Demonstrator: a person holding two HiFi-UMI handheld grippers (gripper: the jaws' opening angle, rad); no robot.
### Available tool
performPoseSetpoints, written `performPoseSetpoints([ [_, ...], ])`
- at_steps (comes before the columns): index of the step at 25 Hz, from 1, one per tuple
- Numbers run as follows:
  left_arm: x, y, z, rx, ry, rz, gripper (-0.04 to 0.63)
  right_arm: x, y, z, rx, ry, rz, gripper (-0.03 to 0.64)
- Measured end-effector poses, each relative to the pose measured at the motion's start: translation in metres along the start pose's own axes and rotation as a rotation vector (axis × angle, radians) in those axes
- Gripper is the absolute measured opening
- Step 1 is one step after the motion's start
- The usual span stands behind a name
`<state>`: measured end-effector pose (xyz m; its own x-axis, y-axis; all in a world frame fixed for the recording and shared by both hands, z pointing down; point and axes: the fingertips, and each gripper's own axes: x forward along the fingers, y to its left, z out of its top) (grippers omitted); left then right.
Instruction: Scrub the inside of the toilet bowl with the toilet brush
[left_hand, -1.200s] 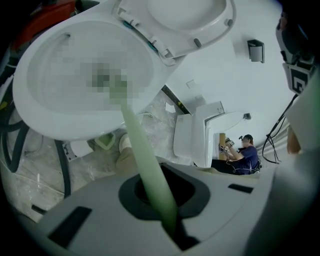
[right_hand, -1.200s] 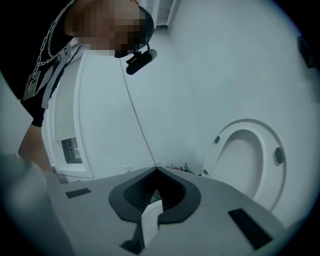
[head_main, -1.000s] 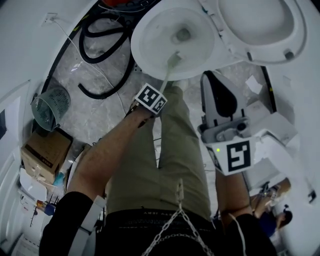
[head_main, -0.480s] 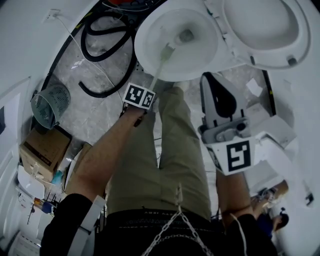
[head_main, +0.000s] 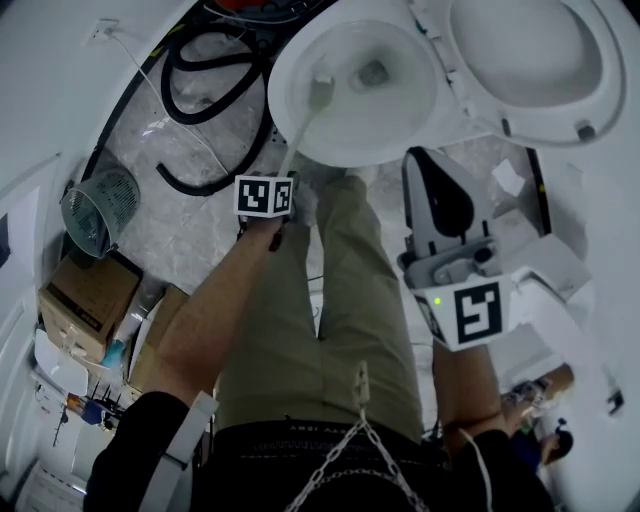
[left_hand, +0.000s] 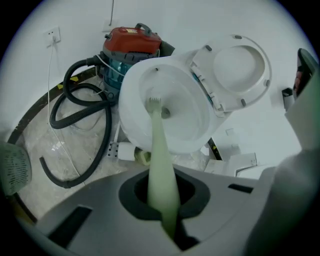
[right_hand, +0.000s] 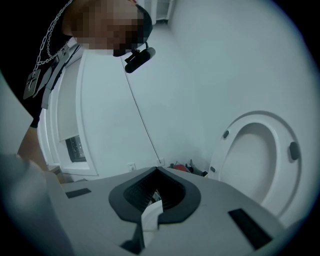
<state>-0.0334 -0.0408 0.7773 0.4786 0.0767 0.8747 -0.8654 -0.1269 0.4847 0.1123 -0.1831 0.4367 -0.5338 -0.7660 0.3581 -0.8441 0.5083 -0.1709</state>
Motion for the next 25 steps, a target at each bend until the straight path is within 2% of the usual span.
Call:
performPoseSetpoints([
  [5, 0.001, 0.009, 0.01, 0.019, -0.025, 0.031, 0.0, 0.002, -0.004, -0.003, 0.002, 0.015, 0.006, 0.002],
  [11, -0.002, 0.014, 0.031, 0.059, -0.093, 0.09, 0.0, 0.001, -0.013, -0.007, 0.014, 0.02, -0.001, 0.002],
  [18, 0.01, 0.009, 0.048, 0.062, -0.125, 0.092, 0.0, -0.003, -0.029, -0.012, 0.0, 0.039, -0.008, 0.002],
  [22, 0.014, 0.001, 0.068, 0.089, -0.137, 0.093, 0.0, -0.003, -0.036, -0.008, 0.042, 0.033, -0.025, 0.002],
  [25, 0.014, -0.006, 0.083, 0.121, -0.141, 0.103, 0.0, -0.008, -0.043, -0.013, 0.005, 0.04, -0.019, 0.002],
])
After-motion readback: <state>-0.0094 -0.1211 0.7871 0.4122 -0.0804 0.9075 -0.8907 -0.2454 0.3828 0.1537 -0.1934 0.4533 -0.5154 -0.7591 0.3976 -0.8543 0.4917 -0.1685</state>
